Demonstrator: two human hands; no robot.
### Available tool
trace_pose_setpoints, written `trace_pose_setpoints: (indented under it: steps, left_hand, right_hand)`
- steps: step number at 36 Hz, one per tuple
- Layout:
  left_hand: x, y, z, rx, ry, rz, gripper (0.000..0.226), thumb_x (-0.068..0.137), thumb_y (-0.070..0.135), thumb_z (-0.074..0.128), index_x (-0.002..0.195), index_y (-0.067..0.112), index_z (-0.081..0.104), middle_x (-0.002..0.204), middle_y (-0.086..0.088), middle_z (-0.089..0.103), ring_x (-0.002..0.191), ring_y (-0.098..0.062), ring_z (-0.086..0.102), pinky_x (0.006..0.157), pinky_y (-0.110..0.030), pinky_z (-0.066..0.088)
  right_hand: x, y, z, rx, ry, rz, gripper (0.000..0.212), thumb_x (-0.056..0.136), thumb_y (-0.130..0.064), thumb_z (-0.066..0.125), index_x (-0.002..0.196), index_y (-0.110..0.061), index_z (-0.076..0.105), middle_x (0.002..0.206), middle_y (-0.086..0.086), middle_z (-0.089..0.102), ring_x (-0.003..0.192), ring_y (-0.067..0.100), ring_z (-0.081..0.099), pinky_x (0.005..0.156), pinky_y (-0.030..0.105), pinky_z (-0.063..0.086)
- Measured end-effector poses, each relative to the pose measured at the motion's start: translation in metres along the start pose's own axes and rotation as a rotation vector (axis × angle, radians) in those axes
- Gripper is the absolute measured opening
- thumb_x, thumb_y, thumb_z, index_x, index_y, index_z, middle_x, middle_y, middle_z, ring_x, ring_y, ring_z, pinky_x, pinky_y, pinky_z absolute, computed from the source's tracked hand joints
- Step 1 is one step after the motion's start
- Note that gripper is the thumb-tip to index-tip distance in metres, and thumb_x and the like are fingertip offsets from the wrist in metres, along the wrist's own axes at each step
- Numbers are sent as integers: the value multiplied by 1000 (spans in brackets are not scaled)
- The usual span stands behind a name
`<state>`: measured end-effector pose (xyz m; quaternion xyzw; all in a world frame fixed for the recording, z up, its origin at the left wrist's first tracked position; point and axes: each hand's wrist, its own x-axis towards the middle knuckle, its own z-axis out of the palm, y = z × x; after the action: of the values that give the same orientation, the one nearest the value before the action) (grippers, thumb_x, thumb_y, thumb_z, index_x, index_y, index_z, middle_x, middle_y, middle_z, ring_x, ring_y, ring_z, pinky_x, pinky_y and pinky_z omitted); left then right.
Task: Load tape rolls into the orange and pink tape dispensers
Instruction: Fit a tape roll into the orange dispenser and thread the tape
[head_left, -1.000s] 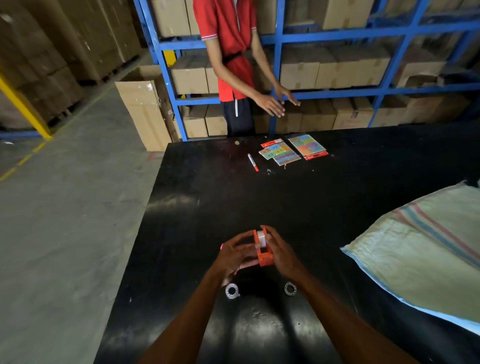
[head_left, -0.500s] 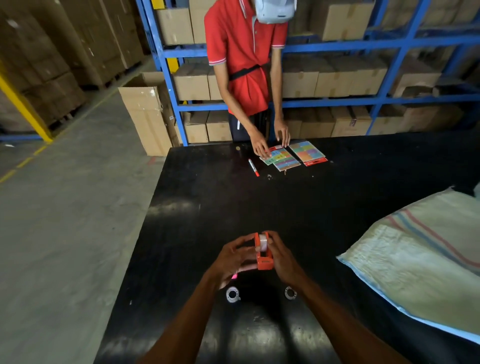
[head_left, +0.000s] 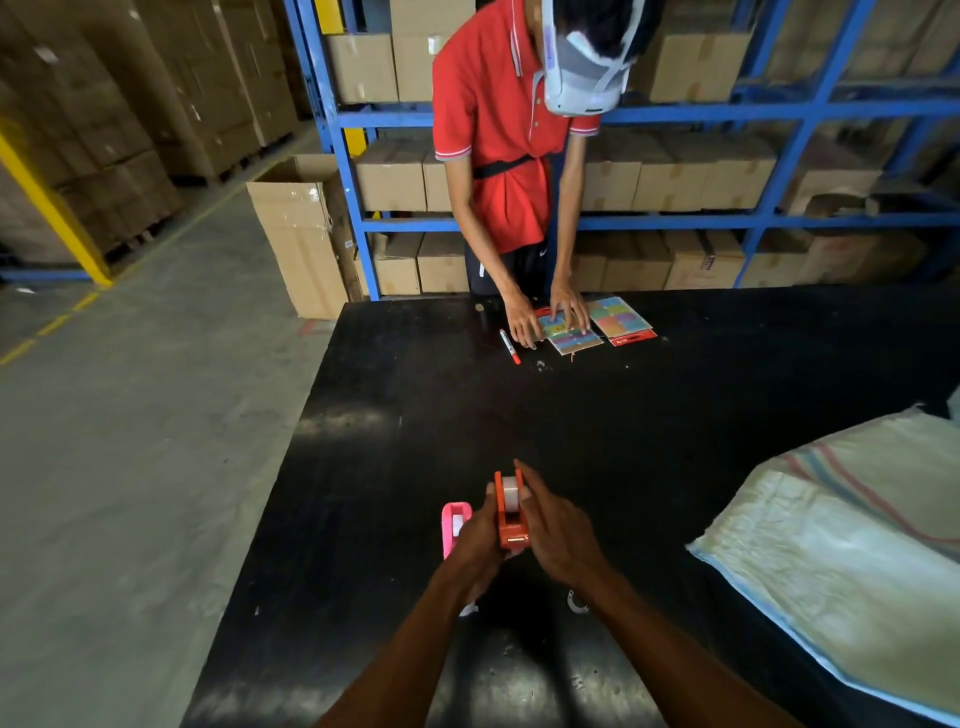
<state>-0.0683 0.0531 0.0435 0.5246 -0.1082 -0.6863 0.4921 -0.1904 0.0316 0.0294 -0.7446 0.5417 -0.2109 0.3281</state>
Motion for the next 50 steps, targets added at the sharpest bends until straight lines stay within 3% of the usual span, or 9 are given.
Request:
trace_pose_setpoints:
  steps: [4, 6, 9, 14, 26, 35, 40, 47, 50]
  left_hand:
    - [0, 1, -5, -57, -45, 1, 40, 98, 41, 45, 109, 8, 64, 93, -15, 76, 99, -32, 66, 96, -48, 49]
    - [1, 0, -8, -53, -28, 5, 45, 96, 46, 47, 113, 8, 63, 103, -17, 72, 101, -31, 66, 90, -45, 52]
    - [4, 3, -12, -52, 28, 34, 44, 93, 45, 53, 111, 6, 63, 107, -19, 71, 103, -34, 66, 88, -45, 53]
    - [4, 8, -17, -39, 43, 67, 50, 92, 49, 52, 117, 6, 61, 116, -21, 67, 109, -35, 63, 86, -44, 53]
    - [-2, 9, -11, -18, 37, 42, 54, 95, 46, 50, 126, 3, 56, 124, -24, 62, 112, -36, 61, 77, -39, 55]
    - [-3, 8, -8, -7, 69, 19, 46, 95, 47, 48, 117, 7, 57, 108, -18, 62, 97, -31, 60, 71, -40, 52]
    - [0, 6, -11, 31, 134, 57, 37, 96, 45, 49, 88, 12, 64, 91, -15, 67, 85, -28, 62, 69, -38, 53]
    - [4, 6, -21, 48, 186, 73, 40, 93, 40, 52, 106, 4, 62, 101, -21, 66, 83, -29, 62, 66, -36, 55]
    - [5, 8, -26, 17, 207, 81, 37, 95, 37, 49, 105, 5, 63, 96, -20, 64, 77, -27, 61, 66, -36, 52]
  right_hand:
    - [3, -3, -3, -74, 67, -49, 46, 105, -40, 28, 150, -40, 21, 144, 2, 49, 123, 13, 53, 104, 32, 40]
    - [6, -7, -6, -155, 75, -77, 46, 104, -43, 25, 150, -38, 23, 134, 4, 49, 106, 11, 57, 94, 30, 47]
    - [12, -12, -15, -177, 136, -125, 41, 104, -42, 27, 143, -34, 36, 123, -2, 45, 104, 11, 53, 94, 35, 44]
    - [21, -19, -26, -195, 99, -305, 29, 94, -42, 51, 122, -36, 55, 120, -13, 44, 111, 1, 44, 95, 30, 33]
    - [30, -34, -35, -173, 110, -308, 14, 89, -40, 56, 100, -32, 63, 109, -13, 58, 106, 5, 49, 95, 34, 35]
    - [30, -40, -40, -213, 67, -327, 4, 91, -31, 59, 94, -32, 60, 102, -14, 58, 102, 2, 50, 93, 30, 34]
    - [25, -45, -40, -186, 76, -375, 5, 93, -30, 57, 92, -32, 61, 97, -17, 56, 96, -1, 49, 87, 29, 36]
    - [18, -55, -37, -147, 54, -454, 7, 91, -32, 56, 91, -29, 62, 95, -17, 56, 93, -1, 49, 87, 32, 40]
    - [13, -60, -35, -132, 66, -486, 7, 90, -31, 58, 91, -27, 64, 94, -16, 56, 92, -1, 49, 86, 32, 40]
